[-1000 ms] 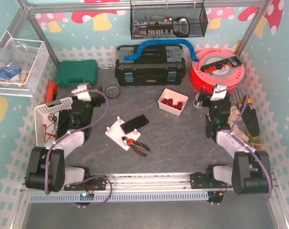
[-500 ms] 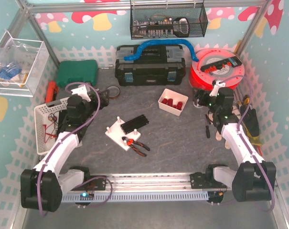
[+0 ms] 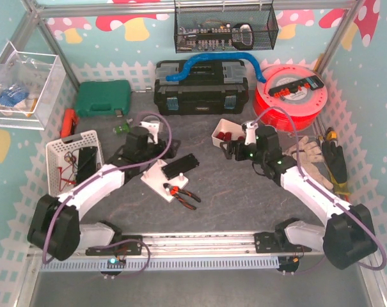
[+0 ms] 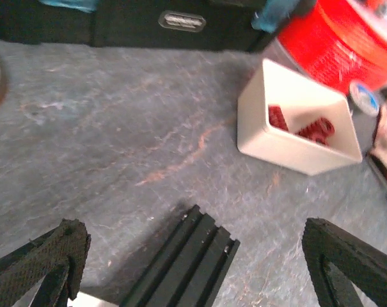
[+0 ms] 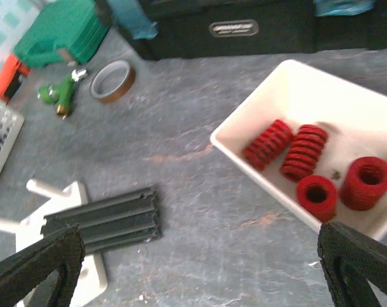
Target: Install the large spring
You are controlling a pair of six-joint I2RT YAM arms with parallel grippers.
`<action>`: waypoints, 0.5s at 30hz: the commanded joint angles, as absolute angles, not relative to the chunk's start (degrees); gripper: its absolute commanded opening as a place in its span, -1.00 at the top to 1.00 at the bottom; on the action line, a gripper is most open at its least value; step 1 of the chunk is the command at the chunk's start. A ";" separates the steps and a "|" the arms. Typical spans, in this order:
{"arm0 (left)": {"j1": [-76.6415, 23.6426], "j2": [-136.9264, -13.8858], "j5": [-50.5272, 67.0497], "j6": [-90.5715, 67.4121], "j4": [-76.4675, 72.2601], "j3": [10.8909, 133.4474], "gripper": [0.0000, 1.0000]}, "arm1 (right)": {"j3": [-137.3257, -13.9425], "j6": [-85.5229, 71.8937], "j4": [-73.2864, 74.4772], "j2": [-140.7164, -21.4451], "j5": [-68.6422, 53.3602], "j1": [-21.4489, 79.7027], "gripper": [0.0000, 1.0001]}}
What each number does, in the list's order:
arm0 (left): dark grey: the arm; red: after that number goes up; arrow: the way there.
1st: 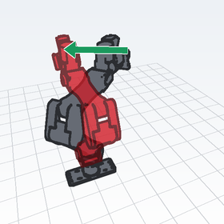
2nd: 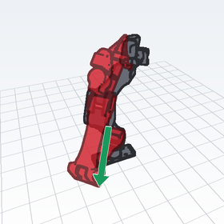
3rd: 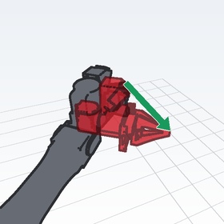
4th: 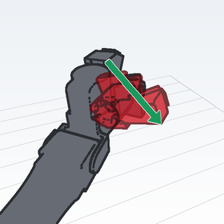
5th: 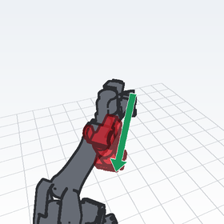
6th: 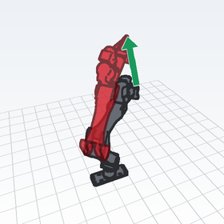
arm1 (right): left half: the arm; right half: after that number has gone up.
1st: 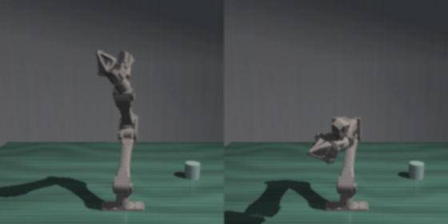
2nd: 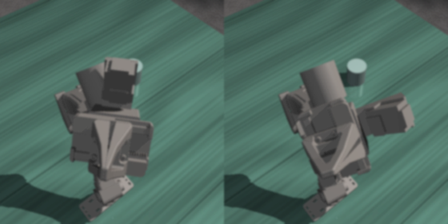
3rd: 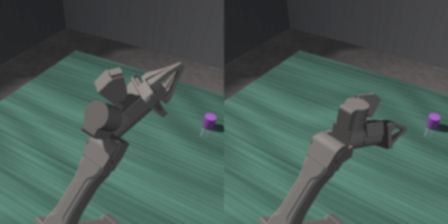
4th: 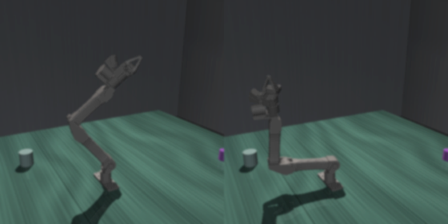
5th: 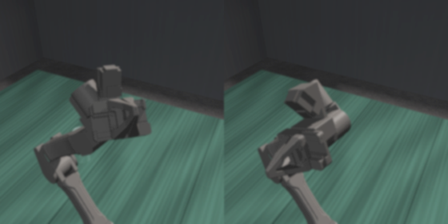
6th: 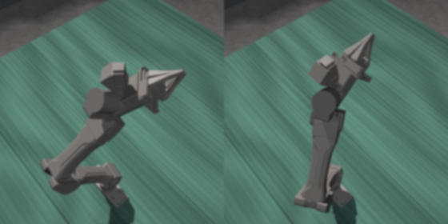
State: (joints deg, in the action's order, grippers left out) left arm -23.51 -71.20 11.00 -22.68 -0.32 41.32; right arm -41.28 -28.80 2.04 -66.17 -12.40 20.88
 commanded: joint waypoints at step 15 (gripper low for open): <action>-31.96 -98.30 7.93 3.57 30.72 70.16 -0.78 | -22.99 -21.50 -16.76 -55.49 13.37 35.74 -0.97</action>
